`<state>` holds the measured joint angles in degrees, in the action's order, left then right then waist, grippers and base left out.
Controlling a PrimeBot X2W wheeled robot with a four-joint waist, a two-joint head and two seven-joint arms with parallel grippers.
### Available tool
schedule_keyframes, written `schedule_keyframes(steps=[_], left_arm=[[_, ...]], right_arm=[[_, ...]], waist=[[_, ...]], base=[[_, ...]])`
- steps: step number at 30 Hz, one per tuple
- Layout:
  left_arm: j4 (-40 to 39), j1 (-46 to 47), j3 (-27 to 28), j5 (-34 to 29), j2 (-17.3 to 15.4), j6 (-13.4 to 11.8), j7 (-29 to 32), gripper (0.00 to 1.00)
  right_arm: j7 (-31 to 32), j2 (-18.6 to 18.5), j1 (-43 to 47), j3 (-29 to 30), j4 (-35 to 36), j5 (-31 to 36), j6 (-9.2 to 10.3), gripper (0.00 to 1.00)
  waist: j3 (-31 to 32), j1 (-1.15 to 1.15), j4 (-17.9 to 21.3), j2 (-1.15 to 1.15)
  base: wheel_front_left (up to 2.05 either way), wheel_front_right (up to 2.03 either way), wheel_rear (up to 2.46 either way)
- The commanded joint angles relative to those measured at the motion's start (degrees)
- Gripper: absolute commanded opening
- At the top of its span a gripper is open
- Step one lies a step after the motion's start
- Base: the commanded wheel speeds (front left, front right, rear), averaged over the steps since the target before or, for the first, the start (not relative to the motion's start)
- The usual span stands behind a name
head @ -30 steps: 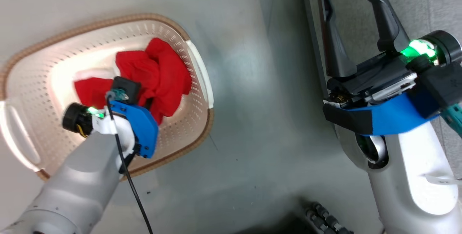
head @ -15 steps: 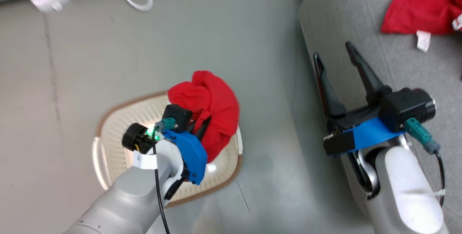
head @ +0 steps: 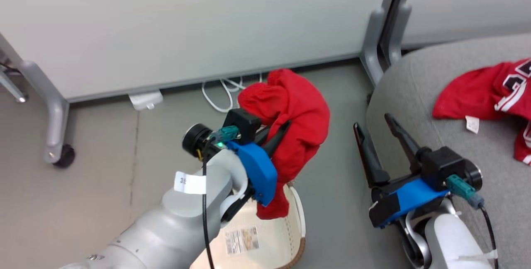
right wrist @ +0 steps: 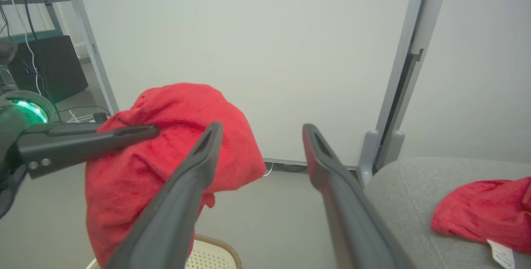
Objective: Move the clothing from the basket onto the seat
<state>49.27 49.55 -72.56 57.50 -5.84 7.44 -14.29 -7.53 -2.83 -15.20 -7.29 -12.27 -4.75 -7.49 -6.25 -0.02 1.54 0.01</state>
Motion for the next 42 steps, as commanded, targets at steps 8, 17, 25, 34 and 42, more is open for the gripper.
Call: schedule_keyframes(steps=[8,17,25,34,42], left_arm=[[-1.57,3.63,-0.24,1.07,1.65,0.02,-0.65,0.00],[0.29,4.22,-0.41,1.82,2.24,0.02,-0.91,0.00],[0.29,3.97,-0.61,2.13,2.58,0.02,-0.96,0.00],[-0.97,4.60,-0.78,1.98,2.80,0.02,-0.96,0.00],[-2.66,4.62,-0.89,1.47,2.88,0.02,-0.97,0.00]], right_arm=[[1.47,-0.11,3.01,-2.32,-0.48,-1.30,-0.01,1.00],[2.39,-0.10,3.88,-3.49,0.26,-1.42,-0.01,1.00],[4.74,-0.11,4.96,-10.60,-2.11,-4.97,-0.01,1.00],[2.41,-0.11,-0.90,-17.27,-9.79,-10.70,-0.01,1.00],[-0.24,-0.12,-8.22,-20.63,-18.22,-15.37,-0.01,1.00]], waist=[[6.12,0.02,-1.41,-0.01],[6.54,0.02,-0.73,-0.01],[6.27,0.02,-0.86,-0.01],[5.78,0.02,-1.00,-0.01],[5.57,0.02,-1.88,-0.01]], base=[[0.00,0.00,0.00],[0.00,0.00,0.00],[0.00,0.00,0.00],[0.00,0.00,0.00],[0.00,0.00,0.00]])
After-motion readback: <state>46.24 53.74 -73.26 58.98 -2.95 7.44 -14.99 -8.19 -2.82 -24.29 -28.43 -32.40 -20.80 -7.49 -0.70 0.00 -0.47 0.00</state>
